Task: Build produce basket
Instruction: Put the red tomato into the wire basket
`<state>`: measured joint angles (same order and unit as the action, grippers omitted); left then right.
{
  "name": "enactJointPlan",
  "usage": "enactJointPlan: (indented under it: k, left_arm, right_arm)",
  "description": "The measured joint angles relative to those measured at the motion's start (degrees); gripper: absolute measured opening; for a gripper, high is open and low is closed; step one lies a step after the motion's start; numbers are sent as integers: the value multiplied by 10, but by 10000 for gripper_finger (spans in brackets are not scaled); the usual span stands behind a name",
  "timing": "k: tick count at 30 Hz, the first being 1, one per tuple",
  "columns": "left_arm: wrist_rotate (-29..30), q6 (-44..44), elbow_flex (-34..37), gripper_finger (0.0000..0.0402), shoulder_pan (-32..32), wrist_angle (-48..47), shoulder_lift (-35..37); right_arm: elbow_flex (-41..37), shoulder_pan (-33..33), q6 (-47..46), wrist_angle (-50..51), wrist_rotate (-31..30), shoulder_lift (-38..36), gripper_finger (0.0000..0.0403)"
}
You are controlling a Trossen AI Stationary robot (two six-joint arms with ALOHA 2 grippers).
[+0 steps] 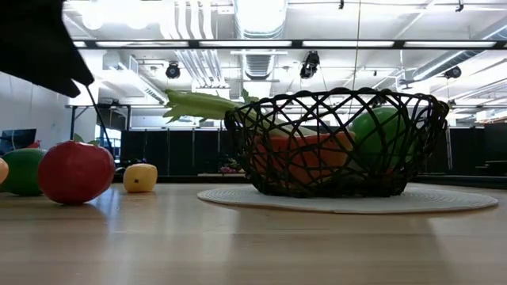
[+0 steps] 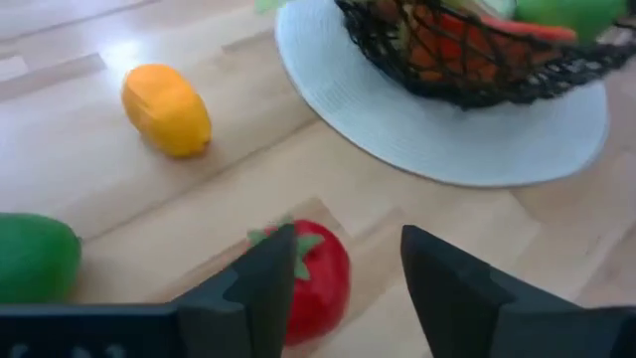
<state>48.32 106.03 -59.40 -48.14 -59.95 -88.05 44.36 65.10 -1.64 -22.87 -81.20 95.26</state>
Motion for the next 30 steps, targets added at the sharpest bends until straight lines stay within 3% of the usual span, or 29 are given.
enactJointPlan:
  k: [5, 10, 16, 30]
  left_arm:
    - [-3, 10, 25, 222, 23, 22, 21]
    - [-64, 31, 52, 259, 51, 44, 17]
    - [-73, 28, 86, 263, 56, 125, 4]
    - [-68, 8, 100, 264, 58, 193, -47]
  right_arm:
    - [0, 0, -37, 44, 22, 0, 139]
    - [0, 0, -76, 65, 22, 0, 139]
    - [0, 0, -83, 66, 22, 0, 139]
    - [0, 0, -93, 68, 37, 1, 139]
